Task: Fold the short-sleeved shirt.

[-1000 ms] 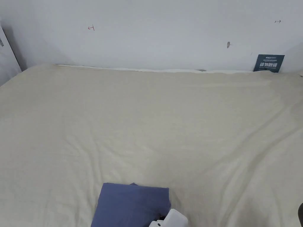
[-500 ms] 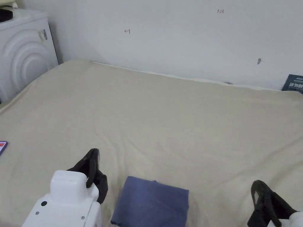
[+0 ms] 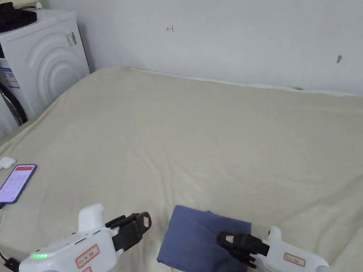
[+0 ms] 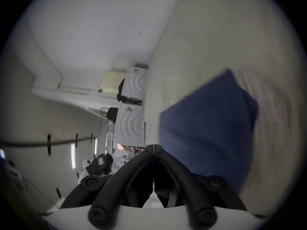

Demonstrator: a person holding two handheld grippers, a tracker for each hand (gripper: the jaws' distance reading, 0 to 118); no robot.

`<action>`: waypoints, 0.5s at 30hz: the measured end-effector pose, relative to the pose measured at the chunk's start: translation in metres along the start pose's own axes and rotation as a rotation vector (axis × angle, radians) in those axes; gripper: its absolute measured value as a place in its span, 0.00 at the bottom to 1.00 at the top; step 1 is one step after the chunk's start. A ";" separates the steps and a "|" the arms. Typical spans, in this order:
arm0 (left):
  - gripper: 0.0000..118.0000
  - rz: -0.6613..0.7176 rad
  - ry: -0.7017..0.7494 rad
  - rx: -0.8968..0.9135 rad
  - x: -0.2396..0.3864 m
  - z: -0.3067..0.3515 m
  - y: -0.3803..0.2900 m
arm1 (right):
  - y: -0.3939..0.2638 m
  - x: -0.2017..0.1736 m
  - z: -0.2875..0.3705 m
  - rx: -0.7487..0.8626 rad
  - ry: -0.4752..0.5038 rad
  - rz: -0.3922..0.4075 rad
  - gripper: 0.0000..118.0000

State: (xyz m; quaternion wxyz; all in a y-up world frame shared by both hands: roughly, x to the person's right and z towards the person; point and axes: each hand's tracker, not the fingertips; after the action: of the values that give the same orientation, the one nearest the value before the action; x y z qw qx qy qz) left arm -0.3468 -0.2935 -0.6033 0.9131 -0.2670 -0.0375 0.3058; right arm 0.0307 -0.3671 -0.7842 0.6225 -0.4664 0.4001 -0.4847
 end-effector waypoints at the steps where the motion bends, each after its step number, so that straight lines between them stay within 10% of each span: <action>1: 0.95 -0.027 0.019 -0.018 -0.006 -0.004 0.000 | 0.004 0.009 -0.001 -0.008 -0.088 -0.019 0.00; 15: 1.00 -0.301 0.197 -0.330 -0.037 -0.153 -0.035 | -0.001 0.008 0.004 -0.046 -0.277 0.166 0.01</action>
State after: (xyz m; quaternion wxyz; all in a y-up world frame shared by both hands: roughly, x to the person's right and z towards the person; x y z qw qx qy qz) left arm -0.3224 -0.4094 -0.7131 0.8916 -0.4326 -0.0370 0.1283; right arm 0.0365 -0.3746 -0.7824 0.6989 -0.5082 0.3584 -0.3533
